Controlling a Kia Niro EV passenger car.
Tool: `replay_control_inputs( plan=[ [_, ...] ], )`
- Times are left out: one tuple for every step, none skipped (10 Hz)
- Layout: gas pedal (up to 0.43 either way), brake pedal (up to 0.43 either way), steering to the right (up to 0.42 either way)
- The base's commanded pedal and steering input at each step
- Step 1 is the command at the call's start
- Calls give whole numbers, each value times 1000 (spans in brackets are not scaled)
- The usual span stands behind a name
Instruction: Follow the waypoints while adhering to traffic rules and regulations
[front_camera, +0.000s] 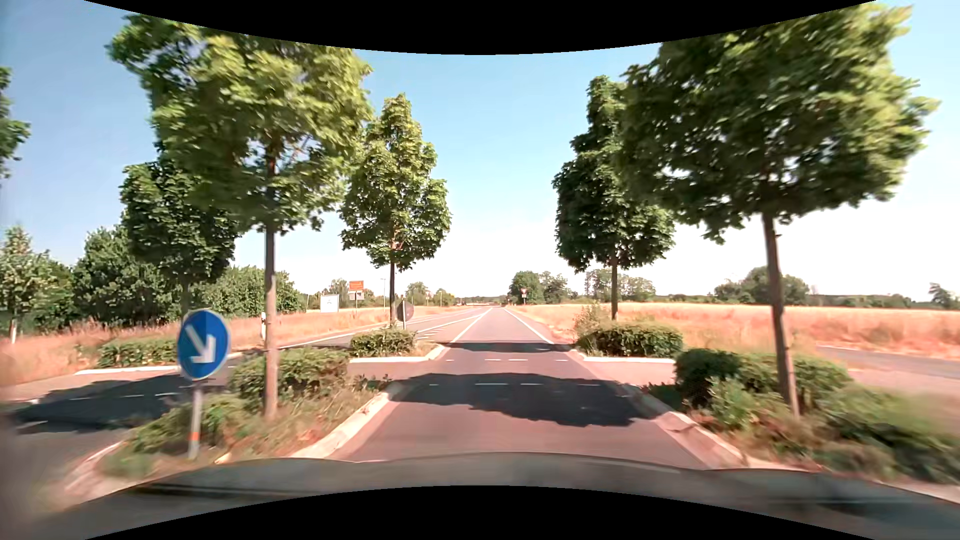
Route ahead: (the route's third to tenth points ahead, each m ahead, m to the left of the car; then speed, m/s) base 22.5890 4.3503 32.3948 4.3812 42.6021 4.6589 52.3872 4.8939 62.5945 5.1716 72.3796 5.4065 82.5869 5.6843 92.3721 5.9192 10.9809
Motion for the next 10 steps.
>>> replay_control_inputs(
  plan=[
    [47,0,-11],
    [47,0,-12],
    [47,0,-12],
    [47,0,-13],
    [47,0,-13],
    [47,0,-13],
    [47,0,-13],
    [59,0,-14],
    [59,0,-13],
    [67,0,-12]
  ],
)
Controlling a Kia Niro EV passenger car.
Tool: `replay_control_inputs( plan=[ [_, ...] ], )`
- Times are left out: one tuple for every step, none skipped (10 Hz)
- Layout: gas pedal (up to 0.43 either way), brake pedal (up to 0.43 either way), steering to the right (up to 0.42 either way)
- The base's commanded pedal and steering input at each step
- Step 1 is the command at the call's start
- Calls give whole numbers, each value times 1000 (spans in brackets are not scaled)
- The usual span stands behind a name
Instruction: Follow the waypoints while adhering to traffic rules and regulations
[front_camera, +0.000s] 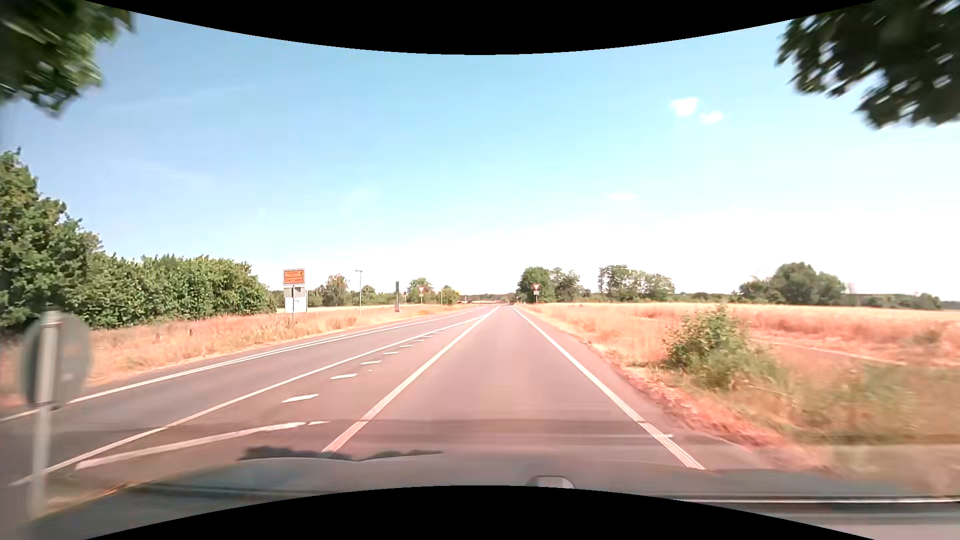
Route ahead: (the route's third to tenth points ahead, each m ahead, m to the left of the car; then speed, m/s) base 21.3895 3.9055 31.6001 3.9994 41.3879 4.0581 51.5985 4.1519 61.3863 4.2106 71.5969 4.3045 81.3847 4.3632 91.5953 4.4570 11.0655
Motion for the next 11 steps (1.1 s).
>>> replay_control_inputs(
  plan=[
    [67,0,-9],
    [79,0,-7],
    [79,0,-6],
    [79,0,-5],
    [79,0,-5],
    [87,0,-5],
    [87,0,-5],
    [87,0,-5],
    [87,0,-5],
    [87,0,-5],
    [87,0,-5]
  ],
)
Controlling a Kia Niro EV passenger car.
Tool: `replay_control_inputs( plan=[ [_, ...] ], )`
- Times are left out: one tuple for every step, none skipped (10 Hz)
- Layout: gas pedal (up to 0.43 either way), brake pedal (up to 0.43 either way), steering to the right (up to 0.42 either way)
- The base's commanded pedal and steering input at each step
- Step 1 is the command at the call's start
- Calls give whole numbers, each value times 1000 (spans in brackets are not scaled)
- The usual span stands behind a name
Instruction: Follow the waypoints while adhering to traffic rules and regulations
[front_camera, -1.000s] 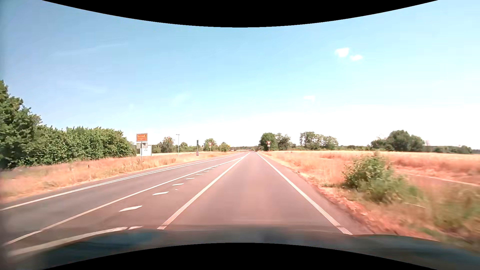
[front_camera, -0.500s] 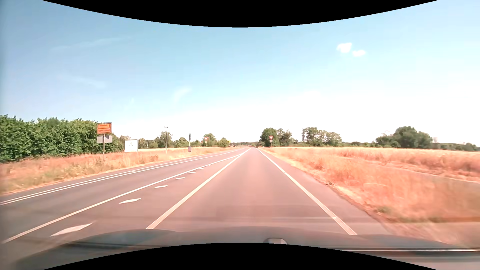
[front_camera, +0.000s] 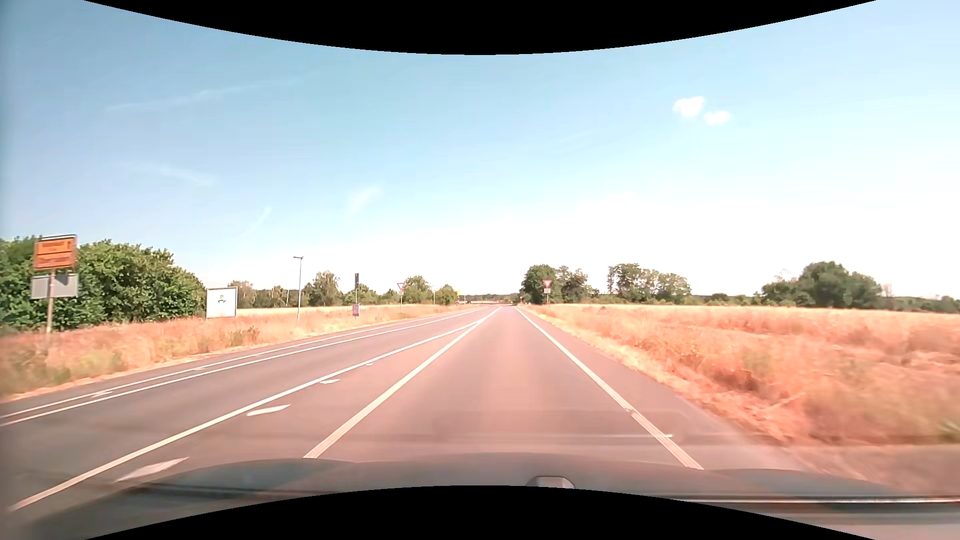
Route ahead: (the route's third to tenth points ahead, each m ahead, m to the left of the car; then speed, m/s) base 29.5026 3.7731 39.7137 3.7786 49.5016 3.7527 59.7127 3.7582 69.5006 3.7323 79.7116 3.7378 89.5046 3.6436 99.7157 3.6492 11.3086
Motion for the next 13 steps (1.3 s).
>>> replay_control_inputs(
  plan=[
    [87,0,-5],
    [87,0,-5],
    [87,0,-5],
    [87,0,-5],
    [87,0,-5],
    [87,0,-5],
    [87,0,-5],
    [87,0,-4],
    [87,0,-3],
    [87,0,-3],
    [87,0,-3],
    [87,0,-3],
    [87,0,-2]
  ],
)
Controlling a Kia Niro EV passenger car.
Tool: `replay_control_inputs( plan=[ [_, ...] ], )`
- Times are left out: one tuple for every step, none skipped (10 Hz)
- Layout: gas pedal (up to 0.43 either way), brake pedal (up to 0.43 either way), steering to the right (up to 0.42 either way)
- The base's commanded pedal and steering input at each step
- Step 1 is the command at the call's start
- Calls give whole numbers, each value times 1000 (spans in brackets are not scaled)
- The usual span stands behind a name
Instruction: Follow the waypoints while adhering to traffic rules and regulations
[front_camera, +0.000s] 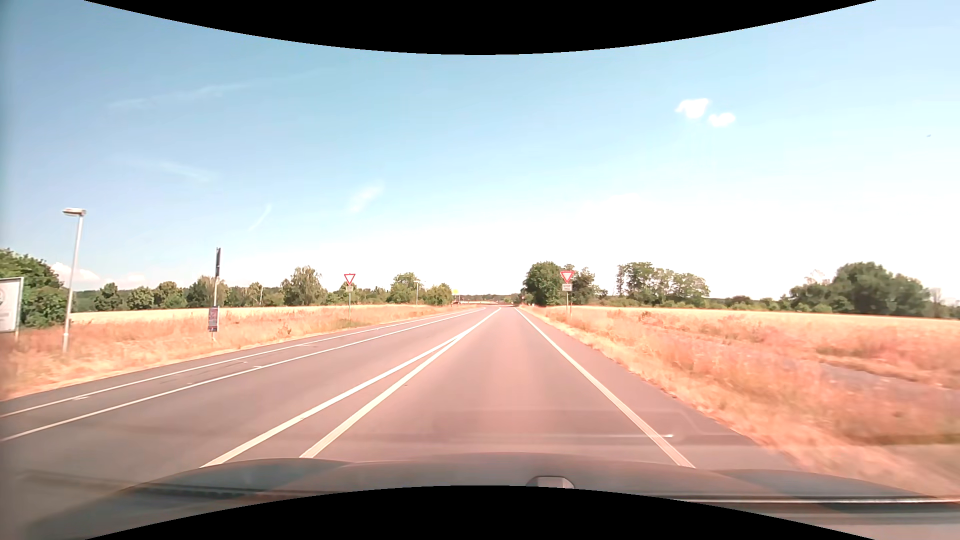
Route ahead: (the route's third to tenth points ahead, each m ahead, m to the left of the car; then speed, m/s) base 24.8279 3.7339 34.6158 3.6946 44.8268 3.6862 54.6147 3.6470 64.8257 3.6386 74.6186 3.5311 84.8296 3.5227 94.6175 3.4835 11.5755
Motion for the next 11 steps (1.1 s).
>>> replay_control_inputs(
  plan=[
    [87,0,-2],
    [87,0,-2],
    [87,0,-2],
    [87,0,-2],
    [87,0,-2],
    [87,0,-2],
    [87,0,-2],
    [87,0,-4],
    [87,0,-5],
    [87,0,-6],
    [87,0,-5]
  ],
)
